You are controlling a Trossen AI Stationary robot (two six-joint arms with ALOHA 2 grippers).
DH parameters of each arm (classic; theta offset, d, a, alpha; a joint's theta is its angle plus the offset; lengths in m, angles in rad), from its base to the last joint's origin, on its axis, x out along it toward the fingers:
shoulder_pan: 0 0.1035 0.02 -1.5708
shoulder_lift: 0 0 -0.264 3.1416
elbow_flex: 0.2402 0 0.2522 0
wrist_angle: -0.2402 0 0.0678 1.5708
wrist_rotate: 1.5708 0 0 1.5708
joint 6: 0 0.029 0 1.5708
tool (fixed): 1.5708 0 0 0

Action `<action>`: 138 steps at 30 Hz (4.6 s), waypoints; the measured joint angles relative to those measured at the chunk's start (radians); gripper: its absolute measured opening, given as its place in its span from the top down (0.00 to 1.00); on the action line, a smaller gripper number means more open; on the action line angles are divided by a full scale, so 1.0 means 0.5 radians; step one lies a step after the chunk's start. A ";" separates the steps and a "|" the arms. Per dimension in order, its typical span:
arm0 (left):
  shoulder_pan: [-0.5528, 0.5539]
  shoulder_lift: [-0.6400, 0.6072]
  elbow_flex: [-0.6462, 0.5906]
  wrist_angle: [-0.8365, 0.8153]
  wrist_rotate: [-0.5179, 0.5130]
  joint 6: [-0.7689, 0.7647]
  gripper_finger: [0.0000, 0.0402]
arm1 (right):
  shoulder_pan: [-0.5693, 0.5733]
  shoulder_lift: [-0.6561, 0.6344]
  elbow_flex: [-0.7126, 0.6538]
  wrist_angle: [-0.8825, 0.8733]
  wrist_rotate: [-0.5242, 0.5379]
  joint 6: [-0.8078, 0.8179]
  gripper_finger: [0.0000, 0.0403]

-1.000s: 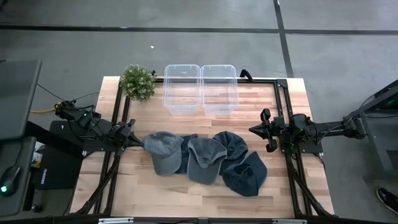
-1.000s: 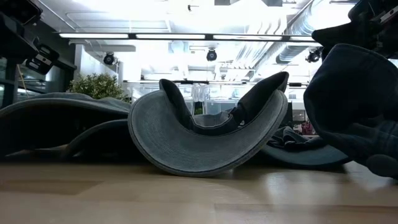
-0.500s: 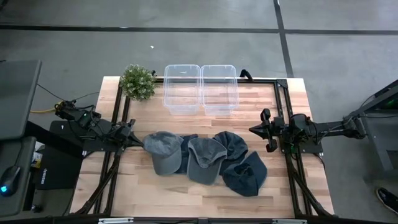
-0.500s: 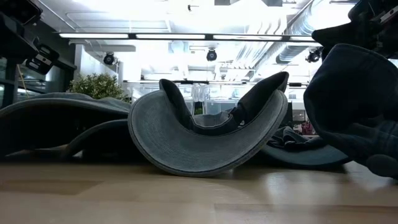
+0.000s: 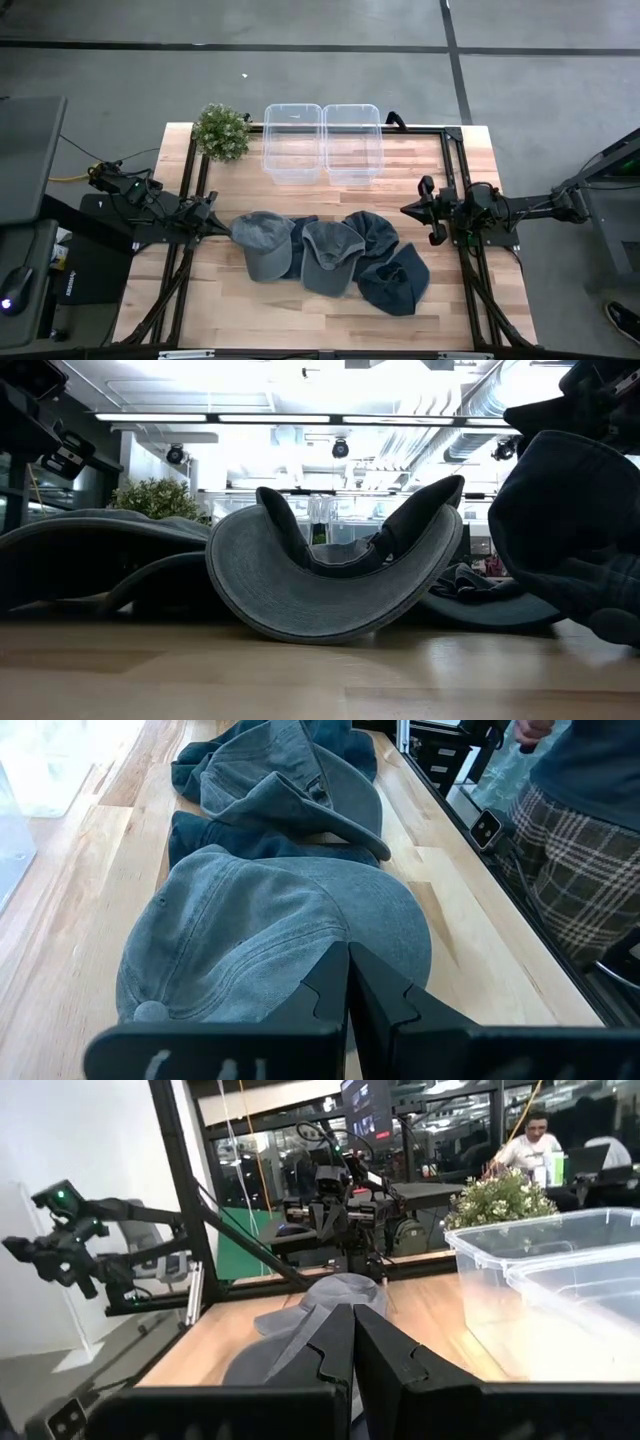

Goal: Pick & Place hat
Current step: Put the right blue cap into the right transparent bin

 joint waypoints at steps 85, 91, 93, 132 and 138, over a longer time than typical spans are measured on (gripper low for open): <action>0.000 0.001 0.000 0.002 0.000 0.000 1.00 | 1.008 1.945 1.672 -2.195 0.389 0.131 0.27; 0.000 0.001 0.000 0.002 0.000 0.000 1.00 | 1.103 2.059 1.672 -2.070 0.577 0.148 0.26; 0.000 0.001 0.000 0.002 0.000 0.000 1.00 | 1.132 2.097 1.672 -2.033 0.553 0.208 0.26; 0.000 0.001 0.000 0.002 0.000 0.000 1.00 | 1.248 2.436 1.585 -1.654 0.351 1.016 0.13; 0.000 0.001 0.000 0.002 0.000 -0.001 1.00 | 1.248 2.444 1.585 -1.661 0.483 0.983 0.13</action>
